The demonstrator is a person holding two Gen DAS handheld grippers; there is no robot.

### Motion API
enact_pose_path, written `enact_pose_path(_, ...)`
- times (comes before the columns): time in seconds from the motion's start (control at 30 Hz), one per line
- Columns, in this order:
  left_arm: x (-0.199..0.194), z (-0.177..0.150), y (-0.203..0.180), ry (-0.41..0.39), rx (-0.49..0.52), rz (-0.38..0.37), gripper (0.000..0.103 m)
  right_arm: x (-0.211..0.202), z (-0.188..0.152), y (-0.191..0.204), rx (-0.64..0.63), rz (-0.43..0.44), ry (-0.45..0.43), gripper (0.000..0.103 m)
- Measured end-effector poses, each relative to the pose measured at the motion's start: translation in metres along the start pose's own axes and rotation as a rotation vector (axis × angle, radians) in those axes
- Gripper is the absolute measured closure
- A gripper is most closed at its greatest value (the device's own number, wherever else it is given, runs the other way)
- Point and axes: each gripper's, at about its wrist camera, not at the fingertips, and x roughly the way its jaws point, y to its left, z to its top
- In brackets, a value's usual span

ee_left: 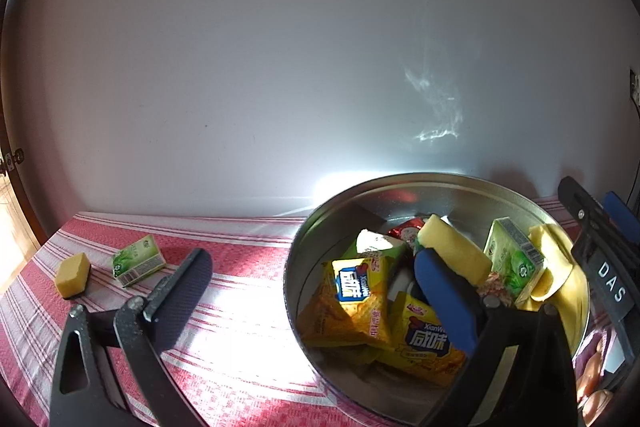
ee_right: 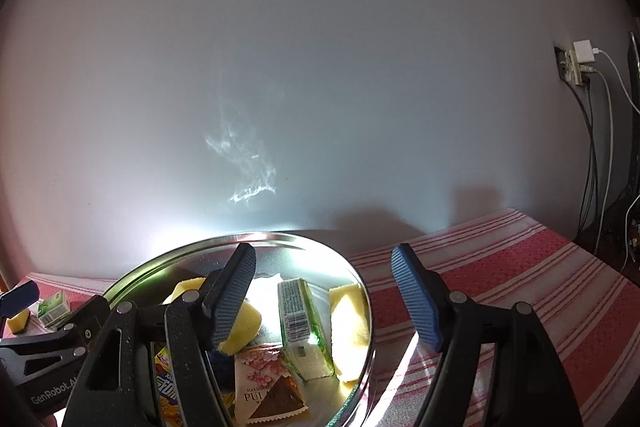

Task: Organize objects
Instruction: 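Open the right tool to drop the sponge while the left tool drops the cracker pack into the tin, then move both tools back toward the remaining items on the cloth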

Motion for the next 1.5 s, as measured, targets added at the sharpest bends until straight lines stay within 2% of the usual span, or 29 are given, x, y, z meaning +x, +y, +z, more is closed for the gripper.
enact_pose_path(0.17,-0.012,-0.012,0.013,-0.053,0.010,0.063,0.001,-0.021,0.000,0.004,-0.012,-0.056,-0.088,0.030)
enact_pose_path(0.4,-0.020,-0.025,0.022,-0.073,0.020,0.077,0.000,-0.038,-0.006,0.006,0.010,-0.051,-0.086,0.030)
enact_pose_path(0.67,-0.027,-0.027,0.026,-0.066,0.008,0.046,0.000,-0.060,-0.015,0.016,-0.021,-0.059,-0.066,0.030)
enact_pose_path(1.03,-0.041,-0.037,0.047,-0.057,-0.044,0.017,0.000,-0.088,-0.020,0.019,0.007,-0.066,-0.096,0.030)
enact_pose_path(1.5,-0.056,-0.044,0.059,-0.067,-0.028,-0.014,0.000,-0.115,-0.025,0.037,-0.021,-0.038,-0.127,0.030)
